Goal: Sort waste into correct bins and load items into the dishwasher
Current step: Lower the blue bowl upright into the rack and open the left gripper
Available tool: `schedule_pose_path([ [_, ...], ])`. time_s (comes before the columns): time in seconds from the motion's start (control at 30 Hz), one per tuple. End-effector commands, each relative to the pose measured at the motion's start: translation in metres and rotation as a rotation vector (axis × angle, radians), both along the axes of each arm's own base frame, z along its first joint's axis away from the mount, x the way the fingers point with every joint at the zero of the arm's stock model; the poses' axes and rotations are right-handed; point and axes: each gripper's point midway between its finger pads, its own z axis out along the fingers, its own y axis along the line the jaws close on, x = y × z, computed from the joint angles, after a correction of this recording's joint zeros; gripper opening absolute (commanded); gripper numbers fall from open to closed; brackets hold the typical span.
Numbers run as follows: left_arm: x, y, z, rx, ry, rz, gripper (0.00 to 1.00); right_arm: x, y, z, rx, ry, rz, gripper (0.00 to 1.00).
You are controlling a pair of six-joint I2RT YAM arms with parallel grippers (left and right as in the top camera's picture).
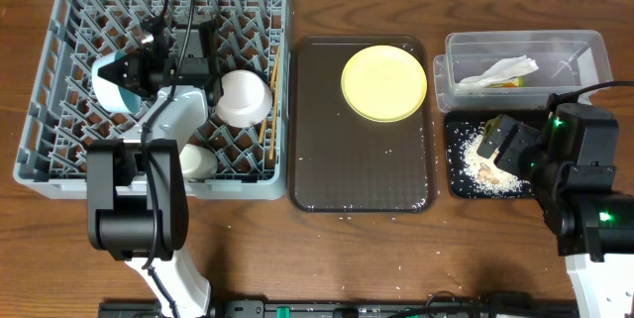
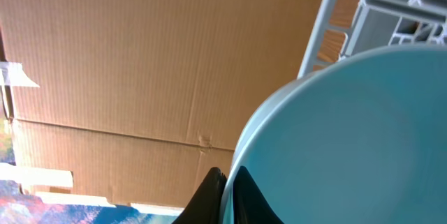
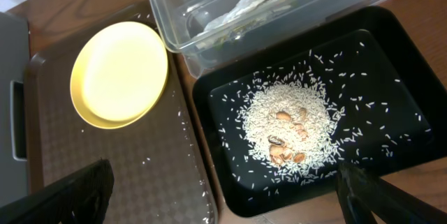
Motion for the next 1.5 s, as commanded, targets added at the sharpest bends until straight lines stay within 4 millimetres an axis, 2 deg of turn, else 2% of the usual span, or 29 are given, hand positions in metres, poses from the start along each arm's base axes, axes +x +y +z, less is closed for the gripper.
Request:
schedule_pose_path([
  [0.0, 0.002, -0.011, -0.019, -0.025, -0.01, -0.039, 0.07, 0.0, -0.005, 0.0, -0.01, 0.001, -0.014, 0.99],
  [0.23, 0.01, -0.029, -0.022, -0.039, -0.023, -0.093, 0.09, 0.0, -0.005, 0.0, -0.01, 0.001, -0.014, 0.99],
  [0.4, 0.015, -0.039, -0.02, -0.041, -0.056, -0.117, 0.25, 0.0, -0.005, 0.0, -0.01, 0.001, -0.014, 0.99],
  [0.43, 0.02, -0.049, -0.013, -0.044, -0.102, -0.142, 0.35, 0.0, -0.005, 0.0, -0.01, 0.001, -0.014, 0.99],
  [0.57, 0.028, -0.085, 0.016, -0.065, -0.225, -0.23, 0.44, 0.0, -0.005, 0.0, -0.01, 0.001, -0.014, 0.99],
  [0.7, 0.023, -0.121, 0.051, -0.103, -0.349, -0.321, 0.45, 0.0, -0.005, 0.0, -0.01, 0.001, -0.014, 0.99],
  [0.8, 0.018, -0.133, 0.062, -0.111, -0.355, -0.352, 0.45, 0.0, -0.005, 0.0, -0.01, 0.001, -0.014, 0.99],
  [0.87, 0.014, -0.134, 0.065, -0.107, -0.346, -0.351, 0.45, 0.0, -0.005, 0.0, -0.01, 0.001, -0.014, 0.99],
  [0.97, 0.01, -0.131, 0.063, -0.103, -0.337, -0.338, 0.31, 0.0, -0.005, 0.0, -0.01, 0.001, -0.014, 0.99],
  [1.03, 0.007, -0.129, 0.064, -0.111, -0.36, -0.332, 0.27, 0.0, -0.005, 0.0, -0.01, 0.001, -0.014, 0.99],
  [1.2, -0.001, -0.128, 0.086, -0.187, -0.493, -0.361, 0.28, 0.0, -0.005, 0.0, -0.01, 0.001, -0.014, 0.99],
  [1.23, -0.005, -0.125, 0.093, -0.242, -0.539, -0.384, 0.32, 0.0, -0.005, 0.0, -0.01, 0.001, -0.014, 0.99],
  [1.3, -0.007, -0.122, 0.093, -0.373, -0.574, -0.432, 0.34, 0.0, -0.005, 0.0, -0.01, 0.001, -0.014, 0.99],
  [1.33, -0.007, -0.128, 0.073, -0.637, -0.583, -0.496, 0.34, 0.0, -0.005, 0.0, -0.01, 0.001, -0.014, 0.99],
  [1.37, -0.007, -0.133, 0.066, -0.739, -0.576, -0.518, 0.32, 0.0, -0.005, 0.0, -0.01, 0.001, -0.014, 0.99],
  [1.4, -0.004, -0.16, 0.045, -1.068, -0.513, -0.618, 0.19, 0.0, -0.005, 0.0, -0.009, 0.001, -0.015, 0.99],
  [1.47, -0.004, -0.174, 0.036, -1.282, -0.478, -0.677, 0.08, 0.0, -0.005, 0.0, -0.01, 0.001, -0.014, 0.99],
])
